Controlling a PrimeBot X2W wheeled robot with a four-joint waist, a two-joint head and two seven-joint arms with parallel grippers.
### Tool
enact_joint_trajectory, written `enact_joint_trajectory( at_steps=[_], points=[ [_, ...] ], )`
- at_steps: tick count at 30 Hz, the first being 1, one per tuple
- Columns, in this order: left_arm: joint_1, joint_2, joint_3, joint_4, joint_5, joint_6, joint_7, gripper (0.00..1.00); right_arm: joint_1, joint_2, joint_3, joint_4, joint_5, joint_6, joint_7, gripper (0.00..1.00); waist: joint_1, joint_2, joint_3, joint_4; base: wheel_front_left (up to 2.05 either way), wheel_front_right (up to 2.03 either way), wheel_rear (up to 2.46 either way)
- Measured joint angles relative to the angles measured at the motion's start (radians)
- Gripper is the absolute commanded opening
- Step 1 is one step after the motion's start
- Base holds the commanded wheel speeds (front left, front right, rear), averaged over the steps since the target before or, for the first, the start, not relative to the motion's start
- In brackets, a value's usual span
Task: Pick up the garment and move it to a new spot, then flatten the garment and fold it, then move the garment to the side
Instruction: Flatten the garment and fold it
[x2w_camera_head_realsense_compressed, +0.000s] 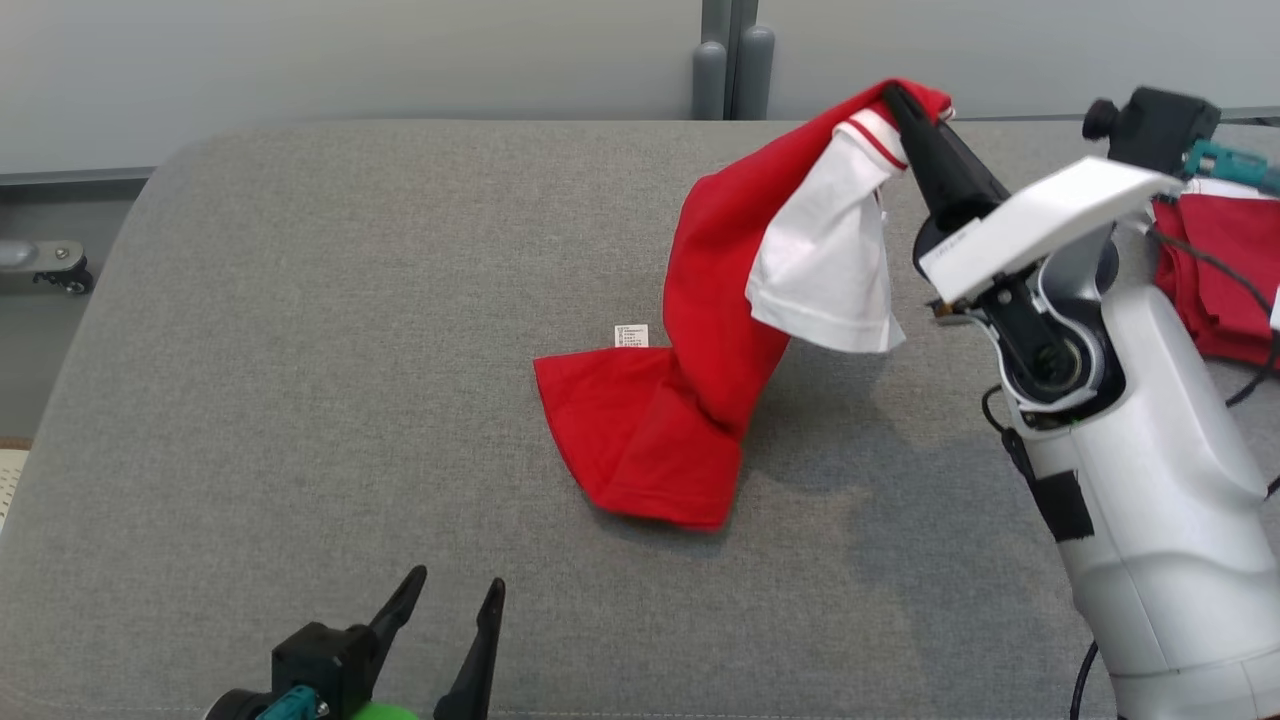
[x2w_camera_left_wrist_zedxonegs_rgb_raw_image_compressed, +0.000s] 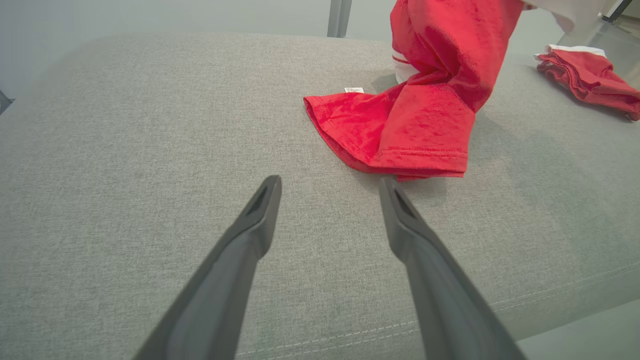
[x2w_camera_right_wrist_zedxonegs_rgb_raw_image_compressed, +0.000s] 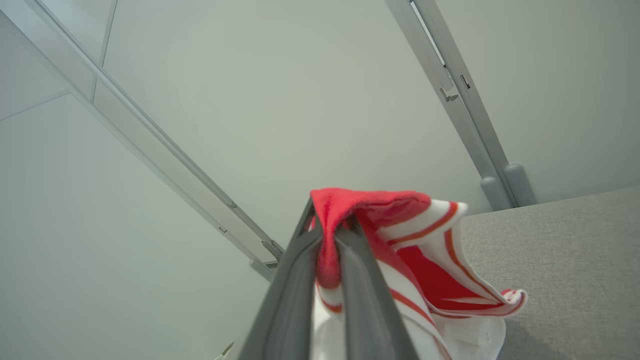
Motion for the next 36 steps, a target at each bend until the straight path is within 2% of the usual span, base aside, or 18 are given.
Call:
enact_joint_trajectory(
  at_steps=[6, 11, 17, 22, 30, 36],
  points=[
    [-0.021, -0.033, -0.052, 0.036, -0.010, -0.032, -0.010, 1.00, -0.125, -0.001, 0.037, -0.045, 0.016, -0.053, 0.143, 0.00, 0.0000, 0.0000, -0.020, 0.004, 0.00, 0.00, 0.00],
    [-0.042, -0.058, -0.086, 0.067, -0.012, -0.049, -0.018, 1.00, -0.180, 0.000, 0.107, -0.092, 0.032, -0.096, 0.263, 0.00, 0.0000, 0.0000, -0.028, 0.032, 0.00, 0.00, 0.00],
    [-0.060, -0.070, -0.101, 0.096, -0.012, -0.056, -0.027, 1.00, -0.238, 0.001, 0.148, -0.131, 0.049, -0.131, 0.330, 0.00, 0.0000, 0.0000, -0.032, 0.074, 0.00, 0.00, 0.00],
    [-0.069, -0.075, -0.116, 0.124, -0.012, -0.065, -0.030, 1.00, -0.310, 0.002, 0.142, -0.138, 0.046, -0.163, 0.336, 0.00, 0.0000, 0.0000, -0.035, 0.121, 0.00, 0.00, 0.00],
    [-0.070, -0.083, -0.115, 0.137, -0.029, -0.065, -0.053, 1.00, -0.400, 0.003, 0.046, -0.054, -0.045, -0.175, 0.288, 0.00, 0.0000, 0.0000, -0.027, 0.165, 0.00, 0.00, 0.00],
    [-0.075, -0.093, -0.119, 0.146, -0.031, -0.065, -0.063, 1.00, -0.364, -0.058, 0.016, 0.040, -0.122, -0.176, 0.300, 0.00, 0.0000, 0.0000, -0.011, 0.159, 0.00, 0.00, 0.00]
  ],
)
